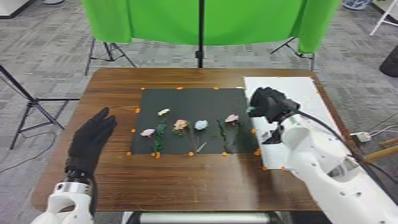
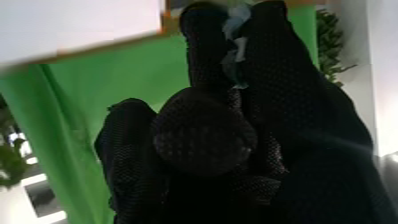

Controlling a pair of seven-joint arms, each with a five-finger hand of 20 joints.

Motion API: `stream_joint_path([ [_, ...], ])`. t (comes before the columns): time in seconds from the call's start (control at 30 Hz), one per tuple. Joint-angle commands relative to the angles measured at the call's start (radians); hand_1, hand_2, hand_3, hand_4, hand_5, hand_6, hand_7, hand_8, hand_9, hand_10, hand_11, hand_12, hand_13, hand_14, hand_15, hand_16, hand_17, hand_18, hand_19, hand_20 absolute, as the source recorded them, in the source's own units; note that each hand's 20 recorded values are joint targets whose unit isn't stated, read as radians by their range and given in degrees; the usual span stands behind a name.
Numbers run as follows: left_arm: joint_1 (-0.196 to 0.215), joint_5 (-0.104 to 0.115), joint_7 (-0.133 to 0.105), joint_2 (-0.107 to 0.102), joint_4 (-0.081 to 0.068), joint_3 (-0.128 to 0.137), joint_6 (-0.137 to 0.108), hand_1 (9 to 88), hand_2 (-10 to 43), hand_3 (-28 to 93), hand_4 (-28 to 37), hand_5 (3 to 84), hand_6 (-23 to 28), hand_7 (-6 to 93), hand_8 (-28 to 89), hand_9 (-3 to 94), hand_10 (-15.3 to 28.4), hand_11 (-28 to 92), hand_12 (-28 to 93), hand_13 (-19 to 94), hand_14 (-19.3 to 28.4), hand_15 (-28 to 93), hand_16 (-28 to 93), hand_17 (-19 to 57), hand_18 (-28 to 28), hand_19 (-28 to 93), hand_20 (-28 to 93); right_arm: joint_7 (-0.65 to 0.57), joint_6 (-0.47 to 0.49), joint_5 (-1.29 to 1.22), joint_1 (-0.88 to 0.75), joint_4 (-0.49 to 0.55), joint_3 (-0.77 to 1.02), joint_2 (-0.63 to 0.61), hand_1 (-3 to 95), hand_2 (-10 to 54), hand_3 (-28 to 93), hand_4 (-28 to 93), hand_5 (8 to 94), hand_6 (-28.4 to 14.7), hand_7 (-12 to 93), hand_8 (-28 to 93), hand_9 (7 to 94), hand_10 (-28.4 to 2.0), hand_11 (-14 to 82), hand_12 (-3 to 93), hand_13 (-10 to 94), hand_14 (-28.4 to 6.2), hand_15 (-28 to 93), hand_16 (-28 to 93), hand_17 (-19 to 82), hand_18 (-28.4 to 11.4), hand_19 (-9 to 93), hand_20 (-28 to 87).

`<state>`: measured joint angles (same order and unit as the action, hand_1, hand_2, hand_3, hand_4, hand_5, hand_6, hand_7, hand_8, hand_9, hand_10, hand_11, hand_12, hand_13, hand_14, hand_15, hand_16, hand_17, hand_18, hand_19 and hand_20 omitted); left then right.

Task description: Arrange flowers

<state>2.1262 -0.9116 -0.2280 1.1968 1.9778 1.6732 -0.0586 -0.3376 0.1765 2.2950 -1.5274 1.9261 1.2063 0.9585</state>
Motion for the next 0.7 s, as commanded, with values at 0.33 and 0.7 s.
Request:
stream_joint_path([
  [0.33, 0.012, -0.006, 0.008, 0.013, -0.003, -0.003, 0.012, 23.3, -2.0, 63, -21.6, 40.3, 5.3, 4.2, -5, 38.8, 12.8, 11, 13, 29, 14.9, 7, 3, 5.8, 12.0, 5, 21, -0.005, 0.005, 0.015, -0.086, -0.002, 0.006, 0.067, 63.2, -9.5, 43, -8, 77.0, -1.8, 15, 12, 88.5, -9.6, 10.1, 38.5, 93, -0.6, 57, 35, 69, -7.3, 93, 49],
  [0.7, 0.015, -0.007, 0.007, 0.011, -0.003, 0.0, 0.016, 23.2, -2.4, 64, -21.7, 40.0, 5.3, 4.1, -5, 38.8, 12.9, 10, 13, 29, 14.9, 7, 3, 5.7, 12.0, 5, 21, 0.003, 0.046, 0.04, -0.104, 0.001, 0.022, 0.069, 55.5, -9.5, 47, -8, 71.9, -0.9, 15, 10, 82.1, -12.1, 19.0, 31.3, 92, -0.8, 58, 35, 67, -7.8, 93, 50],
])
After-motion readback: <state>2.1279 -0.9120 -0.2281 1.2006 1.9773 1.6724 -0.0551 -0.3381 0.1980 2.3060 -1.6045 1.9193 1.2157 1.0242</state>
